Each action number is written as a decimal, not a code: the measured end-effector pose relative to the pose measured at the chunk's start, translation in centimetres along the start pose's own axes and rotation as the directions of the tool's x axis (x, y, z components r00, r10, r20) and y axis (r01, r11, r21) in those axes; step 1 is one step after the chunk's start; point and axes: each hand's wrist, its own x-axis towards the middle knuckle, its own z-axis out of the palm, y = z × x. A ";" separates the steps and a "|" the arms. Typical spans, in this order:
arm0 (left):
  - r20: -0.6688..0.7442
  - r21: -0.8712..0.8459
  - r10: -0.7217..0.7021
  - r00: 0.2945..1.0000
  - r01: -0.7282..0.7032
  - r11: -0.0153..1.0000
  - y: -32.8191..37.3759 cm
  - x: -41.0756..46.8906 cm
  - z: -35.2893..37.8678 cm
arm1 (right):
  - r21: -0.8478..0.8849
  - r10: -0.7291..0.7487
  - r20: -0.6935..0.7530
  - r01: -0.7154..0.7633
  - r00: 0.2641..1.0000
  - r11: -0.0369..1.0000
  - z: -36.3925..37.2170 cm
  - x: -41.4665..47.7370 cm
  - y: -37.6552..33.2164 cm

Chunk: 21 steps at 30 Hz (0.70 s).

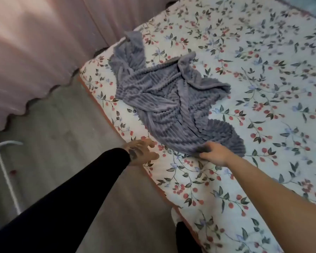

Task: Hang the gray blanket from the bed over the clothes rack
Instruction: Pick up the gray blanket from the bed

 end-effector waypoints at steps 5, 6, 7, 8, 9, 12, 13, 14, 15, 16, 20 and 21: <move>0.033 -0.096 -0.050 0.998 0.053 0.994 -2.2 7.5 0.8 | 0.180 0.049 -0.232 -0.006 0.972 0.984 -2.4 9.9 1.2; 0.028 -0.112 -0.063 0.998 0.066 0.991 -2.6 8.8 1.0 | 0.240 0.053 -0.258 0.011 0.965 0.971 -2.7 11.8 1.5; 0.019 -0.134 -0.074 0.997 0.075 0.988 -2.9 10.0 1.2 | 0.332 0.062 -0.258 0.028 0.964 0.943 -2.7 13.5 1.9; 0.014 -0.153 -0.078 0.997 0.079 0.985 -3.2 10.7 1.5 | 0.424 0.069 -0.233 0.037 0.970 0.905 -2.6 14.5 2.2; 0.023 -0.162 -0.090 0.996 0.092 0.982 -3.6 11.5 1.8 | 0.489 0.081 -0.185 0.020 0.979 0.872 -2.0 16.1 2.7; 0.064 -0.162 -0.113 0.992 0.122 0.979 -3.9 12.1 2.9 | 0.476 0.147 -0.144 -0.062 0.979 0.877 0.6 17.6 3.6; 0.076 -0.160 -0.118 0.990 0.128 0.979 -4.0 12.2 3.2 | 0.456 0.154 -0.165 -0.063 0.974 0.888 1.4 17.5 3.4; 0.085 -0.168 -0.121 0.989 0.134 0.977 -4.1 12.1 3.4 | 0.469 0.139 -0.180 -0.039 0.974 0.882 2.0 16.7 2.7; 0.086 -0.180 -0.126 0.988 0.140 0.974 -4.1 12.0 3.3 | 0.494 0.095 -0.197 0.015 0.976 0.869 2.5 15.7 1.7; 0.086 -0.203 -0.132 0.988 0.147 0.968 -4.0 11.9 3.3 | 0.507 0.023 -0.224 0.096 0.974 0.857 2.8 14.3 0.6; 0.065 -0.665 -0.126 0.990 0.137 0.734 -1.2 10.5 1.9 | 0.302 -0.374 -0.257 0.441 0.891 0.845 1.5 4.0 -6.2; 0.049 -0.816 -0.119 0.992 0.108 0.568 -0.1 10.1 1.1 | 0.217 -0.468 -0.203 0.506 0.860 0.835 1.2 1.2 -7.9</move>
